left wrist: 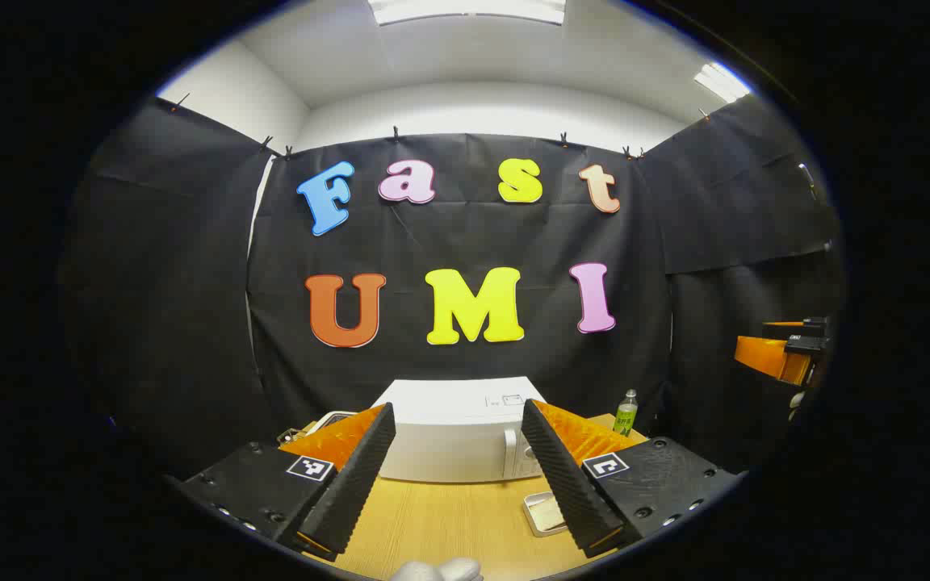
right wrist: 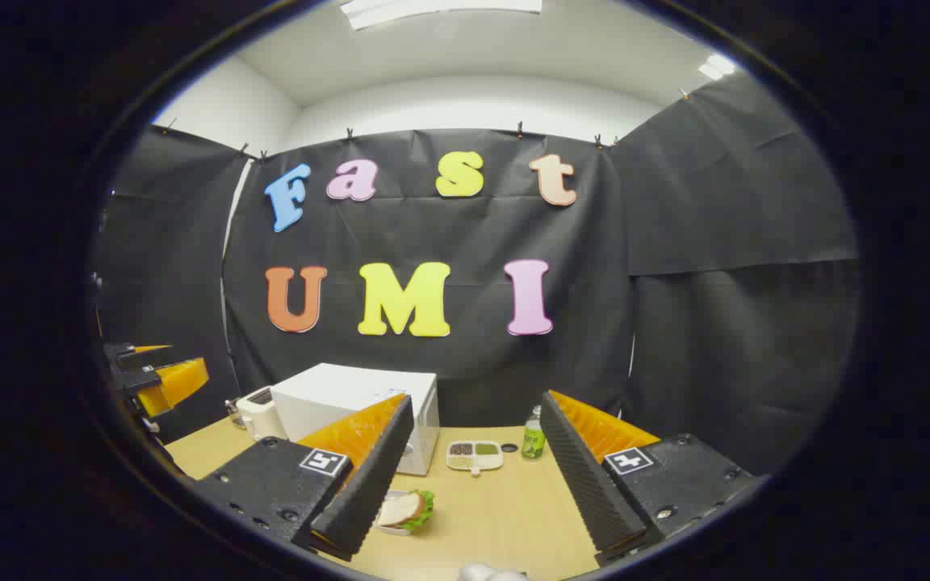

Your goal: Open the microwave oven with the left hand, put the food in, and close the microwave oven.

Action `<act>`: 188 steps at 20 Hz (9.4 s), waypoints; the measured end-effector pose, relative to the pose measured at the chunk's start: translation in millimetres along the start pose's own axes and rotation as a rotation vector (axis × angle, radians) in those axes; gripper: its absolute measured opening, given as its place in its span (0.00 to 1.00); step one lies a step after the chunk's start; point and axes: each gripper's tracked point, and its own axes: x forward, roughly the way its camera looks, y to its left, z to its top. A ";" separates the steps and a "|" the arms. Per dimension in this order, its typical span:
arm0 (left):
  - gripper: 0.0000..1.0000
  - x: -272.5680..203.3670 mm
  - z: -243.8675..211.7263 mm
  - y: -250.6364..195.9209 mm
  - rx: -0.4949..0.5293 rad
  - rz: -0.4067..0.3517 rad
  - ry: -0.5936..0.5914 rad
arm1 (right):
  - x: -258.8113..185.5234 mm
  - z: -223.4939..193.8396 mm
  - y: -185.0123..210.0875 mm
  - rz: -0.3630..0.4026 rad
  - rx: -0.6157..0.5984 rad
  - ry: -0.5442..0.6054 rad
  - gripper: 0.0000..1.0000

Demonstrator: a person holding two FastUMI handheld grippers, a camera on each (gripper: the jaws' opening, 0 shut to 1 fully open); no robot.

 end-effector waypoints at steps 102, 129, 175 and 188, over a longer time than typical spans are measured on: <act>0.96 -15.9 -259.8 230.0 0.069 0.322 0.325 | 16.4 -79.6 84.6 0.217 -0.086 0.212 1.00; 0.96 -13.2 -166.3 128.0 0.084 0.344 0.286 | 151.0 -351.8 93.4 0.522 0.338 0.938 0.90; 0.97 4.5 -186.3 218.5 0.149 0.071 0.272 | 405.9 -320.5 382.5 0.025 1.150 0.216 0.37; 0.96 3.7 -189.2 220.3 0.154 0.071 0.266 | 415.5 -329.3 354.9 -0.111 0.536 0.191 0.80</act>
